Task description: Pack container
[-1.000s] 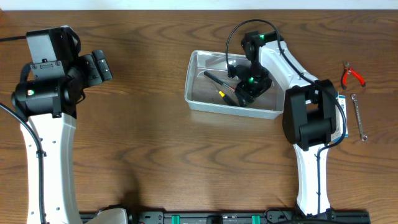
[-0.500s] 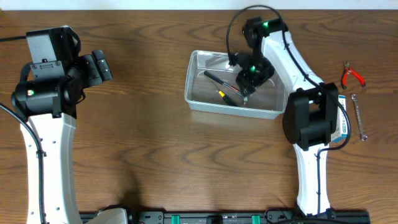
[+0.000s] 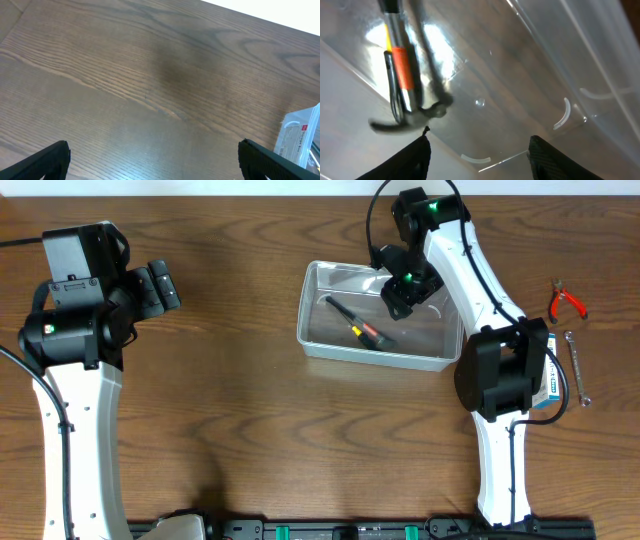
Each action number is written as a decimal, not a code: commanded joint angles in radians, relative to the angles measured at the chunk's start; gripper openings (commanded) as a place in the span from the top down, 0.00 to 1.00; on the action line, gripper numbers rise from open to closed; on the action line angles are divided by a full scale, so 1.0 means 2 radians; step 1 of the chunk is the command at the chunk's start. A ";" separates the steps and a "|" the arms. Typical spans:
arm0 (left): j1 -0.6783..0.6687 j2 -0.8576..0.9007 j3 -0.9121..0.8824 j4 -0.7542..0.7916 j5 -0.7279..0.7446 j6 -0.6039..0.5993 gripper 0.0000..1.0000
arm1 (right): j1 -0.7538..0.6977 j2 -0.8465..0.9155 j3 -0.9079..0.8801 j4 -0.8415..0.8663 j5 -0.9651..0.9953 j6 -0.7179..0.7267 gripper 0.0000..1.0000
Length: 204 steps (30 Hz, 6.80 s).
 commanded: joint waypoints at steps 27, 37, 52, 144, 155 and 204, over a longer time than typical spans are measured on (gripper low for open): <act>0.001 0.001 0.008 0.000 -0.008 0.007 0.02 | -0.134 -0.084 0.140 -0.066 0.102 0.215 0.25; 0.001 0.001 0.008 0.000 -0.008 0.007 0.02 | -0.230 -0.084 0.135 -0.094 0.100 0.215 0.21; 0.001 0.001 0.008 0.000 -0.008 0.007 0.02 | -0.253 -0.145 0.135 -0.103 0.102 0.215 0.22; 0.001 0.001 0.008 0.000 -0.008 0.007 0.02 | -0.324 0.095 0.064 0.091 0.050 0.171 0.04; 0.001 0.001 0.008 0.000 -0.008 0.007 0.02 | -0.325 0.131 0.063 0.088 0.048 0.170 0.04; 0.001 0.001 0.008 0.000 -0.008 0.007 0.02 | -0.224 -0.153 0.066 0.087 -0.018 0.128 0.99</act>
